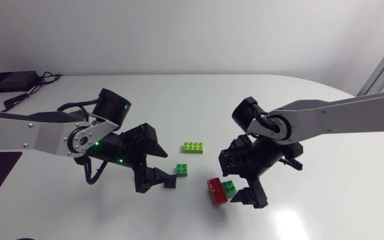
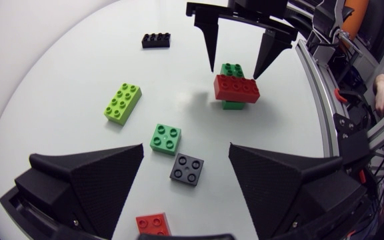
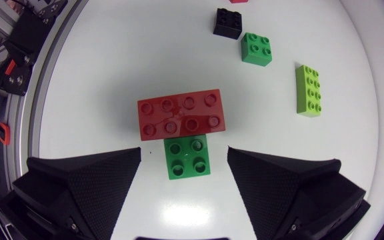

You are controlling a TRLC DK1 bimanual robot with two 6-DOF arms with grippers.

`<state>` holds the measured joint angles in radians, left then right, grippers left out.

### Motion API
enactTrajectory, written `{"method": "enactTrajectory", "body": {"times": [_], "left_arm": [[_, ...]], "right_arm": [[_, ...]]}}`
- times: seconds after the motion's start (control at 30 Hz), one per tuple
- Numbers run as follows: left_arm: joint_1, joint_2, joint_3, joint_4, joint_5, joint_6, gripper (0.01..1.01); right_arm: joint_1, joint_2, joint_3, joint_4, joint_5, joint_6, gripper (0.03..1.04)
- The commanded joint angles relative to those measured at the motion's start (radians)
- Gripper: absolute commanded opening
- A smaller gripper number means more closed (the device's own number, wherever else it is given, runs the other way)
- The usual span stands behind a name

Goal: Separate the duplo bricks

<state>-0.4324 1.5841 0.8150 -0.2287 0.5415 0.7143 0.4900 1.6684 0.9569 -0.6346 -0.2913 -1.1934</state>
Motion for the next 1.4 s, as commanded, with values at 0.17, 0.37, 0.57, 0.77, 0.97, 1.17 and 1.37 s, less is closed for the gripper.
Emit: {"method": "enactTrajectory", "body": {"times": [0.17,0.37,0.57,0.77,0.97,1.17,1.37], "left_arm": [[0.000,0.017,-0.004,-0.001,-0.012,0.028,0.890],[-0.008,0.031,0.006,0.000,-0.012,0.030,0.890],[-0.043,0.060,0.030,0.000,-0.012,0.019,0.890],[-0.085,0.114,0.085,0.000,-0.006,-0.016,0.889],[-0.131,0.165,0.116,0.019,0.021,-0.079,0.885],[-0.151,0.198,0.088,0.091,0.021,-0.108,0.884],[-0.152,0.205,0.072,0.115,0.021,-0.116,0.884]], "right_arm": [[0.013,0.024,0.017,-0.033,0.014,-0.061,0.61],[0.022,0.037,0.009,-0.030,0.012,-0.060,0.44],[0.048,0.027,-0.010,-0.028,0.012,-0.025,0.37],[0.098,0.028,-0.024,0.032,0.015,0.064,0.37],[0.145,0.036,-0.038,0.084,0.057,0.147,0.37],[0.151,0.051,-0.014,0.096,0.050,0.198,0.37],[0.150,0.067,0.022,0.088,0.029,0.224,0.38]]}}
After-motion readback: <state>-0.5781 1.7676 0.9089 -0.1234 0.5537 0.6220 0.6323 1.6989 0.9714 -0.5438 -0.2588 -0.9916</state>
